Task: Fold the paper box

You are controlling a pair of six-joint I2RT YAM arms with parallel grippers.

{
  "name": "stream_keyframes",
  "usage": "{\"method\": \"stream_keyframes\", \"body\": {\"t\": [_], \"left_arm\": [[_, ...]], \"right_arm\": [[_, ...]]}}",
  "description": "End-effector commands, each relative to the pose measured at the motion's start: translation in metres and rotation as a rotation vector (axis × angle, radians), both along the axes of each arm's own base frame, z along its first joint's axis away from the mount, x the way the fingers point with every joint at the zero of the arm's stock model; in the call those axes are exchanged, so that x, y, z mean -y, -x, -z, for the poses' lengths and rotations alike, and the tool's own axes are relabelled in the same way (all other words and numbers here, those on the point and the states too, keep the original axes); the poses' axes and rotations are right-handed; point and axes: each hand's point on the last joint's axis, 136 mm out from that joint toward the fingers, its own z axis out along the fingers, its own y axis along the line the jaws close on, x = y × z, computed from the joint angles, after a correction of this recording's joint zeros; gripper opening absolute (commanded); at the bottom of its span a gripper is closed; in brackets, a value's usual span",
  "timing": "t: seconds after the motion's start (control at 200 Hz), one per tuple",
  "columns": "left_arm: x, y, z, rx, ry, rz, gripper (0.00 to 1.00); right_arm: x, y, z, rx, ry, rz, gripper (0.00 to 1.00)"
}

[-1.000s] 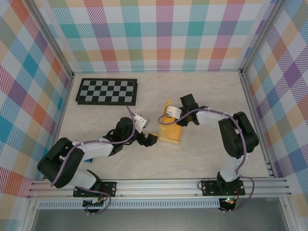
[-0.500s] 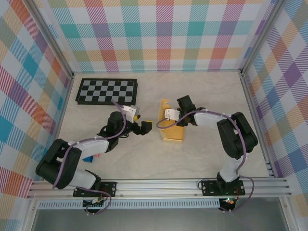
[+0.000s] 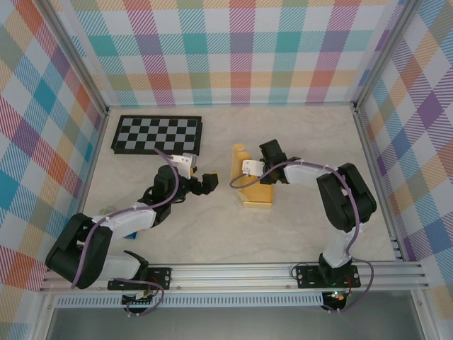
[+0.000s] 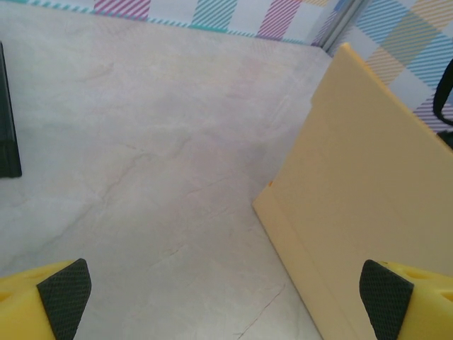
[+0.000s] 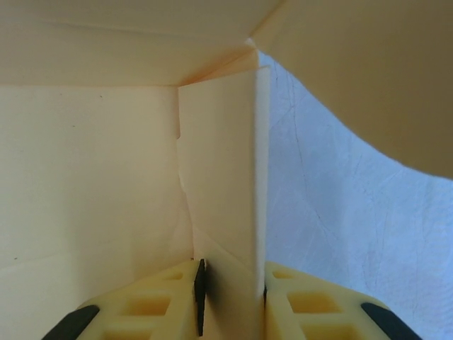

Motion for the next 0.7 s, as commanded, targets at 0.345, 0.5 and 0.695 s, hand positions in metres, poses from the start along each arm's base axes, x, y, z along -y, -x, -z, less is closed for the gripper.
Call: {"method": "stream_keyframes", "body": {"t": [0.345, 0.5, 0.695], "left_arm": [[-0.007, -0.034, -0.018, -0.135, 0.043, -0.129, 0.99], [-0.006, -0.041, -0.07, -0.155, 0.089, -0.076, 0.99], [0.035, -0.022, -0.132, -0.161, 0.103, 0.175, 1.0]], "right_arm": [[0.002, 0.015, -0.046, -0.265, -0.319, 0.26, 0.41], [0.008, 0.023, -0.064, -0.301, -0.428, 0.326, 0.43], [0.037, 0.02, -0.1, -0.232, -0.608, 0.454, 0.43]]}}
